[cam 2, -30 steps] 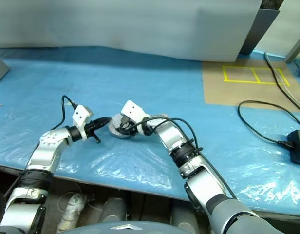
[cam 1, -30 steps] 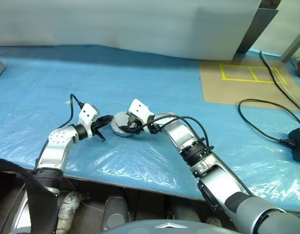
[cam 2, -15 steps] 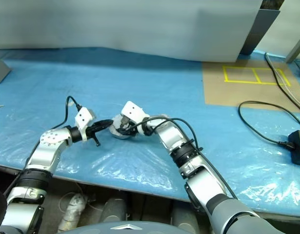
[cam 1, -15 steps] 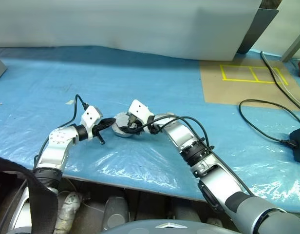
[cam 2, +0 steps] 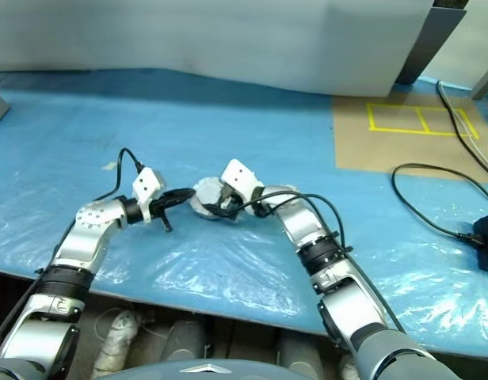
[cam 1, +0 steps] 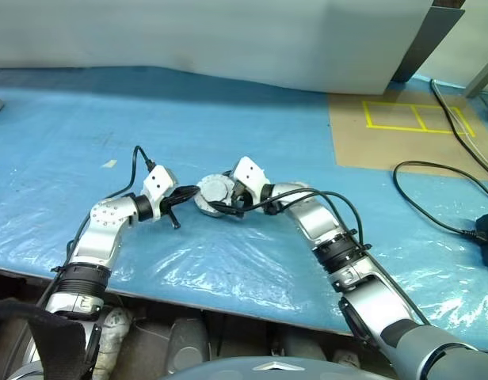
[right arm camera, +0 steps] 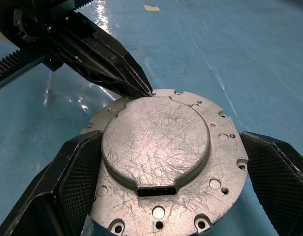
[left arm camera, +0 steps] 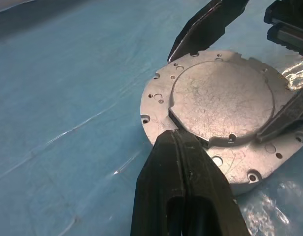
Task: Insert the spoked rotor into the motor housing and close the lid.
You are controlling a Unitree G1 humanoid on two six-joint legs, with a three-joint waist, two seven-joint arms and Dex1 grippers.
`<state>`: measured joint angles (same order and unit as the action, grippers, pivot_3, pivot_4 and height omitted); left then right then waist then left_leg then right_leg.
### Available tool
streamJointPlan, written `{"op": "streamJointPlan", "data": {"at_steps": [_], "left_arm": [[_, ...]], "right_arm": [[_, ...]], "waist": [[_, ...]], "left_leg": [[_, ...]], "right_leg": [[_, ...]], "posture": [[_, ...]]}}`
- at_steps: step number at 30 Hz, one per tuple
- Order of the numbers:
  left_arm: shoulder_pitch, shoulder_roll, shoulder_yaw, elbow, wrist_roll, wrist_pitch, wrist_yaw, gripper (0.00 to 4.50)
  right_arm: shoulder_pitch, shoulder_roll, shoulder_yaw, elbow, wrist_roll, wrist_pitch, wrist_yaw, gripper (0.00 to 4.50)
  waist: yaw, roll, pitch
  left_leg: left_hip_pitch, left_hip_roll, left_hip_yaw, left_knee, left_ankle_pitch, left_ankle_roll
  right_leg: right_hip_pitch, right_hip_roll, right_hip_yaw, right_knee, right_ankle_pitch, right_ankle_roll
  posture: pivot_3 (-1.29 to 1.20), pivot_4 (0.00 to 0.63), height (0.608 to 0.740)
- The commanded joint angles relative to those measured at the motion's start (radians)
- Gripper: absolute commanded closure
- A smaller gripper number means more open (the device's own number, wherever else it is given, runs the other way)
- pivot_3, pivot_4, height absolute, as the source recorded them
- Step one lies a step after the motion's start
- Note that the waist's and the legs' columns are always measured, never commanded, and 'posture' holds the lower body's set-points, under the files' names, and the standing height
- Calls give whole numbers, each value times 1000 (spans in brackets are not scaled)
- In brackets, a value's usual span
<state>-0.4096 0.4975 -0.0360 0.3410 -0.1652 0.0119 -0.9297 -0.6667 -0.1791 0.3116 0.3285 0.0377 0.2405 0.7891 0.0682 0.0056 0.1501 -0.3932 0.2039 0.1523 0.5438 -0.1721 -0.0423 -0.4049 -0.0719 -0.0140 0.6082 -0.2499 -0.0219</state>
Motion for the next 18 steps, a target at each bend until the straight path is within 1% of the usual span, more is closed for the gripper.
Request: {"op": "streamJointPlan", "data": {"at_steps": [1,6,9,12,15,18], "left_arm": [[12,1,-27,51,26,15,-5,4500],[2,-9,-29,69,30,8,-6,4500],[-8,-10,-29,83,34,3,-6,4500],[-15,-10,-27,93,35,0,-3,4500],[-14,-8,-25,93,33,1,-3,4500],[-3,0,-9,87,19,-1,-8,4500]], "right_arm": [[-25,10,-63,-130,63,-15,6,38],[-11,25,-67,-145,75,38,-1,38],[-7,29,-68,-150,80,65,2,38],[-5,29,-79,-145,86,80,-6,38],[-4,37,-114,-145,128,132,-15,38],[-11,34,-196,-165,218,233,-18,38]], "waist": [[-3,0,0],[-1,-1,0],[1,-5,2],[0,-5,2],[0,-5,2],[0,-5,2]], "left_leg": [[0,0,0,0,0,0],[3,0,-1,0,0,0],[3,0,-1,2,0,0],[3,0,-1,2,0,0],[3,1,-1,2,0,0],[3,0,-1,2,0,0]], "right_leg": [[-1,0,0,0,0,0],[3,-1,0,0,0,0],[3,-1,-1,1,0,0],[4,-2,-1,1,0,0],[4,-1,-1,2,0,-1],[4,-1,-2,2,0,-1]], "posture": [[0,150,740],[0,150,740],[0,150,740],[0,150,740],[0,150,740],[0,150,740]]}}
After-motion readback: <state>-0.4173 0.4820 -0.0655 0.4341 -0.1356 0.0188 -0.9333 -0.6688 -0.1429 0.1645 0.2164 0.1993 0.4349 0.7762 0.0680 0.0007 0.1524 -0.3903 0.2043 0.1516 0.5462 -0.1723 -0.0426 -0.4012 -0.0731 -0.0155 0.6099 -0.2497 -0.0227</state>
